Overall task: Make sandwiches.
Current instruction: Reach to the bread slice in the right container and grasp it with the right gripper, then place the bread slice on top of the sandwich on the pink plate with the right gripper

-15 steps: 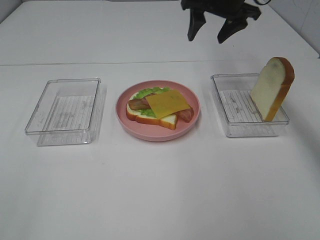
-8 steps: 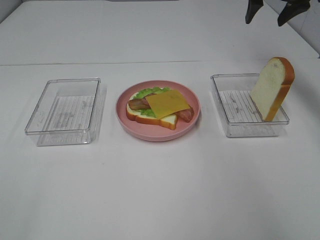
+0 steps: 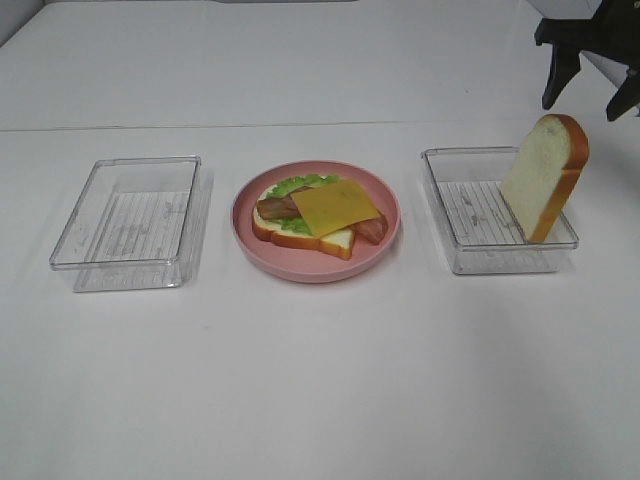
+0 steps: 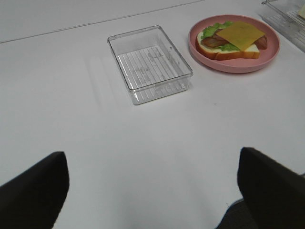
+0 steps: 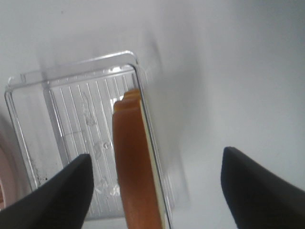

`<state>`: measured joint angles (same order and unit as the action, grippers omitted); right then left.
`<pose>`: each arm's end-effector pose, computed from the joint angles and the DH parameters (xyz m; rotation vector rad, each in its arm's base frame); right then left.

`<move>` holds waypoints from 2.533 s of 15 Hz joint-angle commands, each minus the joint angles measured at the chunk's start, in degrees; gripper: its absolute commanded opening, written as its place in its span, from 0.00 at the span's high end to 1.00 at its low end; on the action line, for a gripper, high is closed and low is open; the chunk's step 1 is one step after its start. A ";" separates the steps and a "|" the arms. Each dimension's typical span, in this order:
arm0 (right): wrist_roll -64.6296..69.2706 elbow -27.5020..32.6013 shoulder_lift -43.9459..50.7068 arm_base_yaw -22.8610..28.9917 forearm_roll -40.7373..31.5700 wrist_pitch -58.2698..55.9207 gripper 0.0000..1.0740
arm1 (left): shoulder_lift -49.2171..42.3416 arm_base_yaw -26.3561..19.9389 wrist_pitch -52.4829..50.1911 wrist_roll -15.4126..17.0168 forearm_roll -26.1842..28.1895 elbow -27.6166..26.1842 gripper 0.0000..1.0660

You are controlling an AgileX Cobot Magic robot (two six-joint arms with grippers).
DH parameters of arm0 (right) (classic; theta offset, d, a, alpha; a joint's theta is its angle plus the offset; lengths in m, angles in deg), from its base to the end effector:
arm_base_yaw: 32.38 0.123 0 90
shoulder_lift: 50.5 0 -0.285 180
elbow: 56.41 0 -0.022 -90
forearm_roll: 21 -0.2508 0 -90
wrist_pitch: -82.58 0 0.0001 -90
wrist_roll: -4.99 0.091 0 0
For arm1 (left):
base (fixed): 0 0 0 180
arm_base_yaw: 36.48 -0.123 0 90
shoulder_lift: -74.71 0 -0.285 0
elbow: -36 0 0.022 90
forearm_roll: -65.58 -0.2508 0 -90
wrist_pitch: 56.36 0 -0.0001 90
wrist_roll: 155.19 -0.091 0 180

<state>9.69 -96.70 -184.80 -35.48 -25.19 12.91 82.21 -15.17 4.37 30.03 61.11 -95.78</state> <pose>0.4759 -0.0195 0.2442 0.2164 2.8477 0.1089 -0.0037 0.0081 0.2792 0.2809 2.0162 -0.1985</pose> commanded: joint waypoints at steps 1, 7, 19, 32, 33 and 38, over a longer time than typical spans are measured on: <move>-1.49 4.01 0.46 0.00 -0.86 -2.81 0.34 | -1.20 -0.11 -0.57 -0.06 -0.23 0.29 0.15; -3.95 6.36 -1.72 0.00 -4.76 0.40 0.46 | -1.20 -0.11 -0.57 -0.06 -0.23 0.29 0.15; -4.70 6.30 6.02 0.17 -16.96 -2.64 1.00 | -1.20 -0.11 -0.57 -0.06 -0.23 0.29 0.16; -12.26 29.74 6.65 17.59 -51.80 26.87 1.00 | -1.20 -0.11 -0.57 -0.06 -0.23 0.29 0.16; -12.26 30.77 6.30 17.59 -53.92 27.90 1.00 | -1.20 -0.11 -0.57 -0.06 -0.23 0.29 0.16; -12.55 30.83 1.03 17.59 -61.02 26.93 1.00 | -1.20 -0.11 -0.57 -0.06 -0.23 0.29 0.16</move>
<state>-2.12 -66.22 -184.63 -17.94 -85.69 40.35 82.21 -15.17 4.37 30.03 61.11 -95.78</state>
